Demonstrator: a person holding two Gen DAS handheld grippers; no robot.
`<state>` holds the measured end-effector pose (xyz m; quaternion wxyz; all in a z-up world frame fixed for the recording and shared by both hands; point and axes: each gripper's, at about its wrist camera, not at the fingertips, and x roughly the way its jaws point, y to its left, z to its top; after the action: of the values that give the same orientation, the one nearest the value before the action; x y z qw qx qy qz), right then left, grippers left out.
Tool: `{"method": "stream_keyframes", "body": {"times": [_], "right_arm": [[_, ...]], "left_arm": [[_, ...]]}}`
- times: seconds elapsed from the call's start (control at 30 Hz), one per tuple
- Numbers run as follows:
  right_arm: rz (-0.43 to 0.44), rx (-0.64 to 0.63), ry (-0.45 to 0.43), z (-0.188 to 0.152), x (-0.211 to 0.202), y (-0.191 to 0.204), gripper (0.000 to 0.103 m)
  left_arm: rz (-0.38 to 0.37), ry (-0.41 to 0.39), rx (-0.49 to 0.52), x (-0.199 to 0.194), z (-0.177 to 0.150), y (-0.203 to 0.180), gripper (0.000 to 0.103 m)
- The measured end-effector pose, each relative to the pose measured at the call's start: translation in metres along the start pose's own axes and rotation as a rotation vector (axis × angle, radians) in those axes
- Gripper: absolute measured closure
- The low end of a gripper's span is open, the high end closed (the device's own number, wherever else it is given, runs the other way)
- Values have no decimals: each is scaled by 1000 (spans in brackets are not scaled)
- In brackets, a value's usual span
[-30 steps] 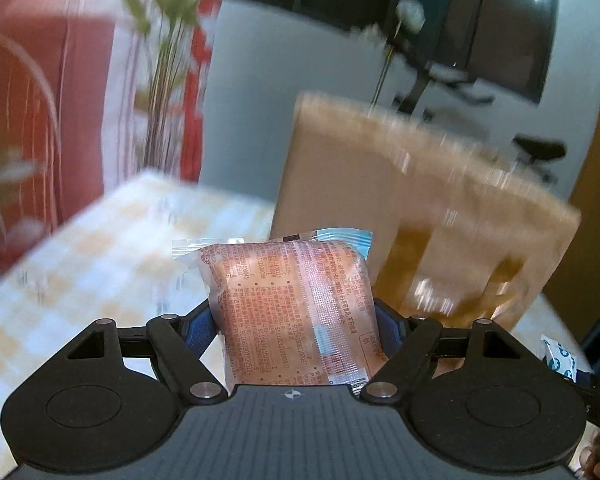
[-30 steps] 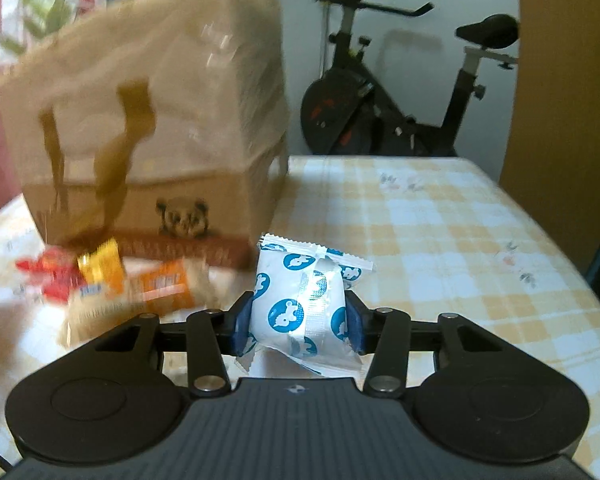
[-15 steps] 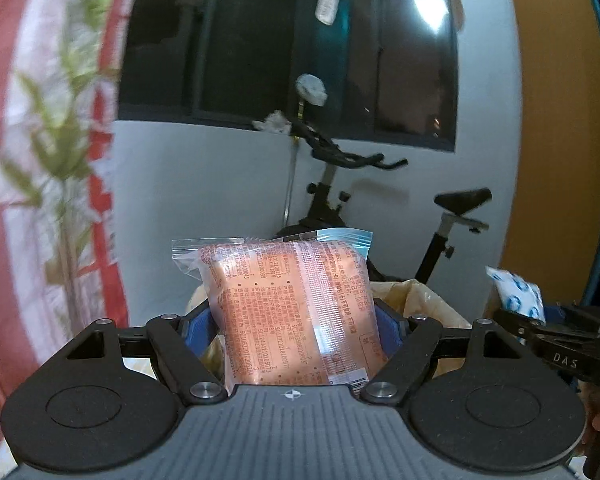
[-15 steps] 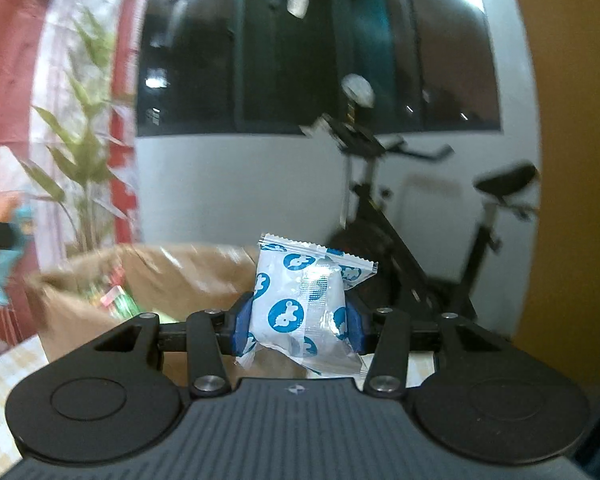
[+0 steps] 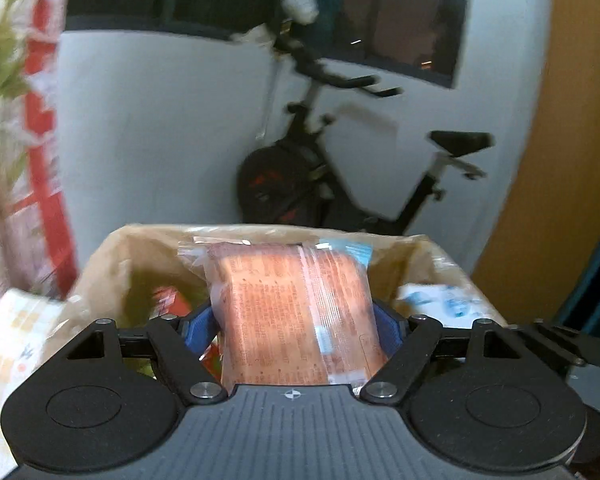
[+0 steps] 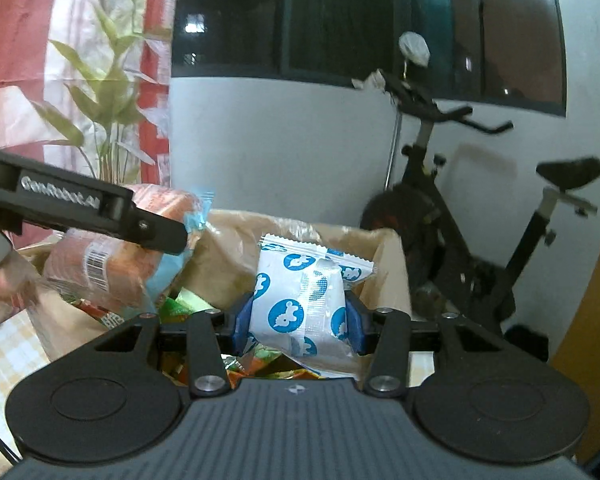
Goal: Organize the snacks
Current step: 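Carry the bread bag with the left tool while the right tool carries the blue-white packet to the box, then open both tools over the box to drop the bread and packet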
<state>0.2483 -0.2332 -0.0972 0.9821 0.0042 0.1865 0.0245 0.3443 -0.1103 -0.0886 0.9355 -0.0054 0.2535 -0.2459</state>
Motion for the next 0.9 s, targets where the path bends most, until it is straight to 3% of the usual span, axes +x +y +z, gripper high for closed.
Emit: {"method": "stream_keyframes", "body": {"times": [0.1,0.17,0.23,0.57,0.9], "right_arm": [[2,5,18,-2,2,0,53],[5,5,4,-1,-5,0,43],[-3,-4,-21,-1,-14,2,39],[15,62,-67,-11,-55,4,39],[-11,73,-97,-43,-103,17,39]], "left_arm": [[-14,-2,2,0,-3,3,21],[6,-8,-17,-2,-4,8,20],[14,-9,-40,-12,-5,14,20],[66,-70,-64,-95,-18,42,20],[159,-53,-90,-149,-74,57,20]]}}
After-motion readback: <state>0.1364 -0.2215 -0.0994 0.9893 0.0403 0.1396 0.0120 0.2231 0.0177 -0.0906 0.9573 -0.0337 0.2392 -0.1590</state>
